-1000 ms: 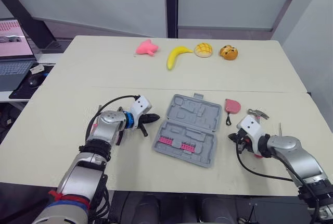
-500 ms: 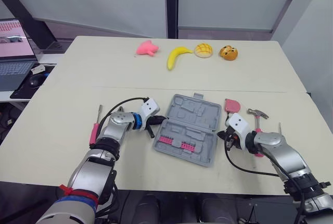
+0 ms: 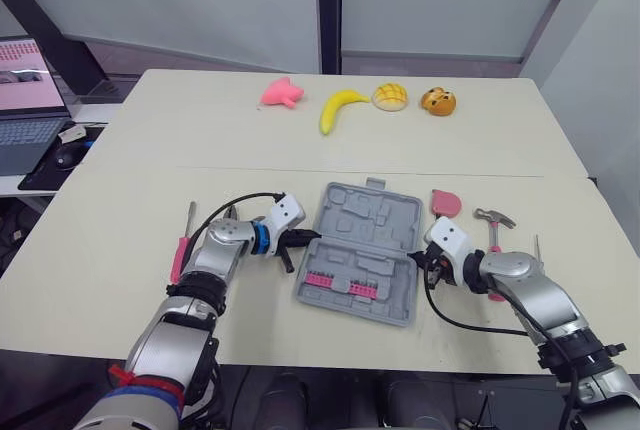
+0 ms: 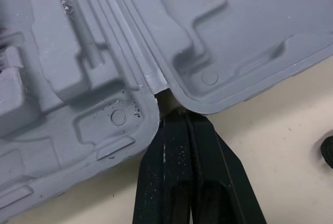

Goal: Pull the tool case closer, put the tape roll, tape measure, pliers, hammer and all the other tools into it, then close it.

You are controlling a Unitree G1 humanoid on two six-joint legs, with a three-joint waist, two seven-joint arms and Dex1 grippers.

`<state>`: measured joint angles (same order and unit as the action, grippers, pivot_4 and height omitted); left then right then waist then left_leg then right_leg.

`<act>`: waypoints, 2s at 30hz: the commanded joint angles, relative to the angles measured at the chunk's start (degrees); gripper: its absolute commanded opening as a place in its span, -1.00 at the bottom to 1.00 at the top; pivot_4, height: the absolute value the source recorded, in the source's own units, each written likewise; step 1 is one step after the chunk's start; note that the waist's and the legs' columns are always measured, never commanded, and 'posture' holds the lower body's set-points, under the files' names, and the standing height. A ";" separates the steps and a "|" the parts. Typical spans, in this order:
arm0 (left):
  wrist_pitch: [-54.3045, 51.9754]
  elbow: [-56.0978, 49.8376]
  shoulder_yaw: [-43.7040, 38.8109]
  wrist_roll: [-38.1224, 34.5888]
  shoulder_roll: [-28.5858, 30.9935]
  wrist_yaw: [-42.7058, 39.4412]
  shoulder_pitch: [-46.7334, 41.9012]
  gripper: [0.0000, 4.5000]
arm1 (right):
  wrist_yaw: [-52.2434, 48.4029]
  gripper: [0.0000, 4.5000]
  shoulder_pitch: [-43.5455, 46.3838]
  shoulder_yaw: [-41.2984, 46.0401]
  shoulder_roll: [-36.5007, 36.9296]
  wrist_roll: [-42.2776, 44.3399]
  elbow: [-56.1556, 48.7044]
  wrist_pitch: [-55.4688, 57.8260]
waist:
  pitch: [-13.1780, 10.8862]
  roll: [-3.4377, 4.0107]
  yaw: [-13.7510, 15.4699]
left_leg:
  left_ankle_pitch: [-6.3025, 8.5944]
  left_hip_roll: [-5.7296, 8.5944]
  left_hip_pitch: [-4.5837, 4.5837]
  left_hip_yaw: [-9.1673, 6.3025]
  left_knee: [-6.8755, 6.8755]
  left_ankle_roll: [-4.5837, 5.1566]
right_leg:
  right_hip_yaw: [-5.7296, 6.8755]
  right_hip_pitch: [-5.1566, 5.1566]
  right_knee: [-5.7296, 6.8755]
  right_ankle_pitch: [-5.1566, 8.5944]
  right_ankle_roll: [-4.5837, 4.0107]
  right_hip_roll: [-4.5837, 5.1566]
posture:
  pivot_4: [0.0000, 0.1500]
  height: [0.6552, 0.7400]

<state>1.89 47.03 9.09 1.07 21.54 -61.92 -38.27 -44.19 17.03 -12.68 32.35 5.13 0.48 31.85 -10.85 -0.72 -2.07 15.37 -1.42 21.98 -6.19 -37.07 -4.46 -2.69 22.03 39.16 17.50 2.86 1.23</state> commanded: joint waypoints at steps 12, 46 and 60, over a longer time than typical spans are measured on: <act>-16.67 -33.15 0.60 -3.69 6.58 -0.28 19.49 -1.00 | -5.76 -0.98 0.06 -3.47 1.25 1.14 -7.99 1.89 | 0.03 0.03 -0.44 | 0.00 -0.04 -0.07 -0.03 0.01 0.00 | 0.00 -0.03 0.08 0.00 0.00 -0.01 | 1.00 1.00; -21.88 -46.22 1.15 -7.30 14.34 -0.27 30.58 -1.00 | -9.07 -0.98 -4.88 -7.43 2.60 2.30 -15.27 6.53 | 0.04 0.03 -0.76 | -0.02 -0.08 -0.18 -0.02 0.01 0.00 | -0.01 -0.03 0.28 0.01 -0.03 -0.05 | 1.00 1.00; -22.85 -48.97 0.47 -8.32 16.45 -0.13 33.95 -1.00 | -10.89 -0.98 -5.56 -8.15 3.49 2.65 -16.59 7.15 | 0.04 0.03 -0.79 | -0.02 -0.09 -0.20 -0.01 0.02 0.00 | -0.02 -0.03 0.28 0.01 -0.03 -0.05 | 1.00 1.00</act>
<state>-20.15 -0.71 8.37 -6.80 37.50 -61.79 -5.55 -54.08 11.72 -20.51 35.89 5.98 -13.18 39.29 -10.81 -0.69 -2.86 15.35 -1.51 21.78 -6.20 -37.05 -4.46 -2.70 22.00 39.44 17.51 2.83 1.17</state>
